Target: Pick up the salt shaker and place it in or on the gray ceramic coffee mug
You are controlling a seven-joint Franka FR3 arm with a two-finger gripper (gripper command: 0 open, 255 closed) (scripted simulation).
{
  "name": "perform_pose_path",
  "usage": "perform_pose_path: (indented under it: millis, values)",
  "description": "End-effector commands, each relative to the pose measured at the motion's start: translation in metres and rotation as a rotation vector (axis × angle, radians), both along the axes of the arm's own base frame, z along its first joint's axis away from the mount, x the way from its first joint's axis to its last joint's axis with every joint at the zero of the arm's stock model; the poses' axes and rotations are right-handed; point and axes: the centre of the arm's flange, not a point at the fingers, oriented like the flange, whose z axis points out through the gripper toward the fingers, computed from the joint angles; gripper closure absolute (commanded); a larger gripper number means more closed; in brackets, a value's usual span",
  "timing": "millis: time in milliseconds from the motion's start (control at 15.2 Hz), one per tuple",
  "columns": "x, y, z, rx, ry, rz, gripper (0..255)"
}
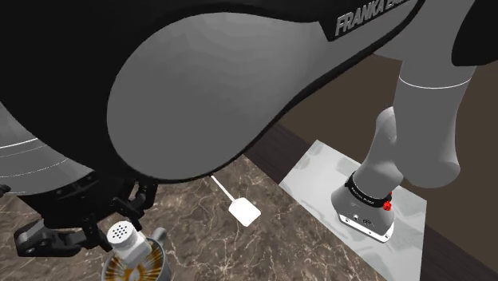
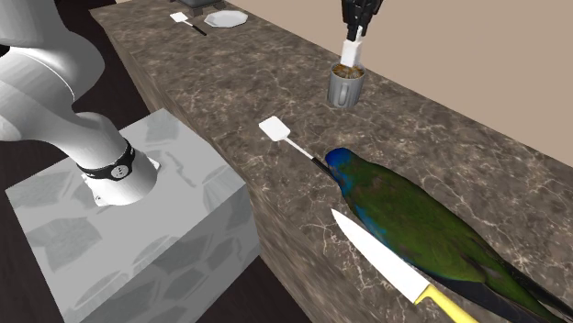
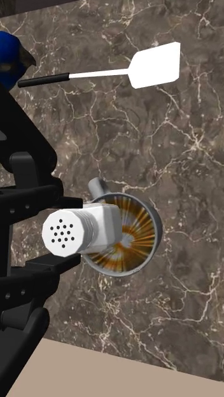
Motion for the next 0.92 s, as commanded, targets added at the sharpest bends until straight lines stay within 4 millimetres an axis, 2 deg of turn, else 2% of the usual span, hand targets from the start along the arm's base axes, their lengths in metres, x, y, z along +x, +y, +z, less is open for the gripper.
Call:
perform_pose_path:
  millis: [0,66,594,660,858]
  values:
    - [-0.0004,0.0008,-0.0110,0.001,0.000,0.000,255]
    - [-0.0004,0.0008,-0.0182,0.001,0.000,0.000,255]
    - [-0.0004,0.0009,-0.0182,0.000,0.000,0.000,255]
    - [-0.0004,0.0009,-0.0182,0.000,0.000,0.000,0]
    - [-0.0004,0.0008,-0.0182,0.000,0.000,0.000,0]
